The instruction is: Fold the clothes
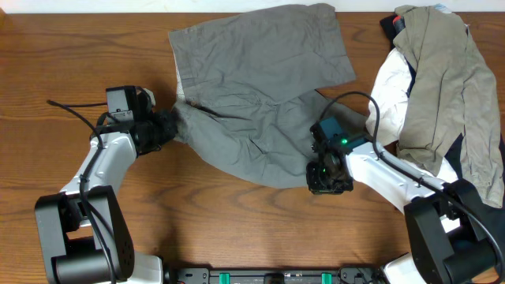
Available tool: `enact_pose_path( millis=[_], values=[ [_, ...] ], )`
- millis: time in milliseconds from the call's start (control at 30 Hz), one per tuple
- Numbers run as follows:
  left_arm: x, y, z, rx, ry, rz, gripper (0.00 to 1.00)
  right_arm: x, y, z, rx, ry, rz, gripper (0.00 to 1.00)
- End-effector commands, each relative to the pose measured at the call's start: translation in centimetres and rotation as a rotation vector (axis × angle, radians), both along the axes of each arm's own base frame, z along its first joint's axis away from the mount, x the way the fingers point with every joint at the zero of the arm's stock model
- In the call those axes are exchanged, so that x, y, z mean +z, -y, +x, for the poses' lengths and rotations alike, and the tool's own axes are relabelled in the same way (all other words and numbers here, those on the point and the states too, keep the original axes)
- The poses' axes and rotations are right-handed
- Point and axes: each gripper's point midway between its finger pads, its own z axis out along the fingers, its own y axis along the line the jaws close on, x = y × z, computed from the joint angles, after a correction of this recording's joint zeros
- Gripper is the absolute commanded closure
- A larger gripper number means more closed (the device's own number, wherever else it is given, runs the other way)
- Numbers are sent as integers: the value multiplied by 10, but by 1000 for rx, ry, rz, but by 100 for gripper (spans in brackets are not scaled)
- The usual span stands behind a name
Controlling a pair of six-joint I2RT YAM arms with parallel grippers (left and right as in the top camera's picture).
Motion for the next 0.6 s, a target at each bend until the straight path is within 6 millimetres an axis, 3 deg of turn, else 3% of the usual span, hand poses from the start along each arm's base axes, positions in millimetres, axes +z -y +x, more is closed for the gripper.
enact_pose_path(
  millis=[0,333,567],
  values=[
    [2,-1,4,2,4,-3,94,-3,1,4,-23,32,-16,73],
    [2,-1,4,2,1,-3,94,-3,-2,11,-21,63,-1,64],
    [2,-1,4,2,0,-3,94,-16,-1,-10,4,5,-18,67]
  ],
)
